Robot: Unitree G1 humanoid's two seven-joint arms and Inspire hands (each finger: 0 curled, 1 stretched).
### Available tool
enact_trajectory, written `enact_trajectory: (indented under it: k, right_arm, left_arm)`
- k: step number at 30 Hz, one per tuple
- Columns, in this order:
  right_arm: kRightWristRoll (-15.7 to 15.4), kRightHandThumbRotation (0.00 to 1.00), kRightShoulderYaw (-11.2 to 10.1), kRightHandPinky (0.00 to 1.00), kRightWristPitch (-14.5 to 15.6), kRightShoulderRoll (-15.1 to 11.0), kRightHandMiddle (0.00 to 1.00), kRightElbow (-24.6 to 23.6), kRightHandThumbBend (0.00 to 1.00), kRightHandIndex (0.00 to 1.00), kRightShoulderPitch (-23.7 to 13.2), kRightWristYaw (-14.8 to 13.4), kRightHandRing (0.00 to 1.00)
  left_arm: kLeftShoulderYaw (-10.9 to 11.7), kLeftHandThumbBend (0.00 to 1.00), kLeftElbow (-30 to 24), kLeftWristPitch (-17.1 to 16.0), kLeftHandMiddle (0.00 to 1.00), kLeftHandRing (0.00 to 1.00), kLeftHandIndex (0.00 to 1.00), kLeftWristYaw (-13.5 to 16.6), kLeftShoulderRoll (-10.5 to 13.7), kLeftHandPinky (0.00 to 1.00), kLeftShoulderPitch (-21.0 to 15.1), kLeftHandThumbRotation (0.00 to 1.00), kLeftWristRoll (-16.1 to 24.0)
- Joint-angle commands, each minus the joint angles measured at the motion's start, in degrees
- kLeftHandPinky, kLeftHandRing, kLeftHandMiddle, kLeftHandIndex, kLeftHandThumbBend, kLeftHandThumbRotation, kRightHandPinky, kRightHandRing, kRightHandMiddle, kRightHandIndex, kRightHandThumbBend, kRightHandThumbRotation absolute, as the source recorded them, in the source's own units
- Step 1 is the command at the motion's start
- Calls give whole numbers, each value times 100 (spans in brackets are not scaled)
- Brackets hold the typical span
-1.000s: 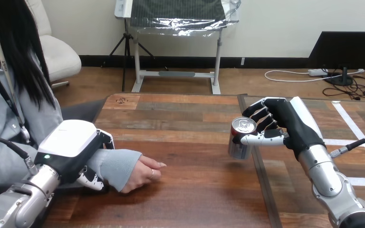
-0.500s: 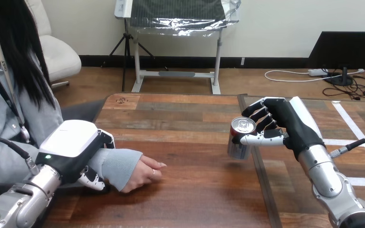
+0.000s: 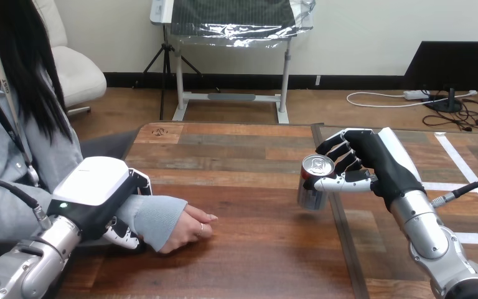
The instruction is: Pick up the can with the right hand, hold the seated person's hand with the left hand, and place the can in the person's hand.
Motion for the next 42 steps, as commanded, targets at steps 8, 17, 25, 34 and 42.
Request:
enact_trajectory:
  k: [8, 17, 25, 34, 42]
  right_arm:
    - [65, 0, -98, 38, -181, -45, 50, -183, 77, 54, -283, -19, 43]
    - [68, 0, -90, 38, -181, -29, 50, -188, 77, 54, -287, 19, 43]
    - [107, 0, -105, 38, -183, -5, 50, -222, 76, 54, -284, 111, 43]
    - [139, 0, -118, 38, -204, 20, 50, -270, 76, 54, -273, 200, 43]
    - [157, 0, -125, 38, -230, 48, 50, -308, 76, 54, -266, 244, 43]
  left_arm:
    - [108, 93, -321, -83, 41, 37, 43, 113, 33, 35, -191, 0, -187]
    - [146, 94, -350, -254, 41, 36, 42, 175, 52, 35, -180, 0, -279]
    - [236, 94, -667, -255, 40, 36, 41, 40, 90, 33, -91, 0, -388]
    - [328, 94, -1085, -141, 40, 35, 41, -28, 110, 32, 32, 0, -436]
    - [397, 95, -1465, 0, 40, 36, 40, -97, 135, 35, 140, 0, -446]
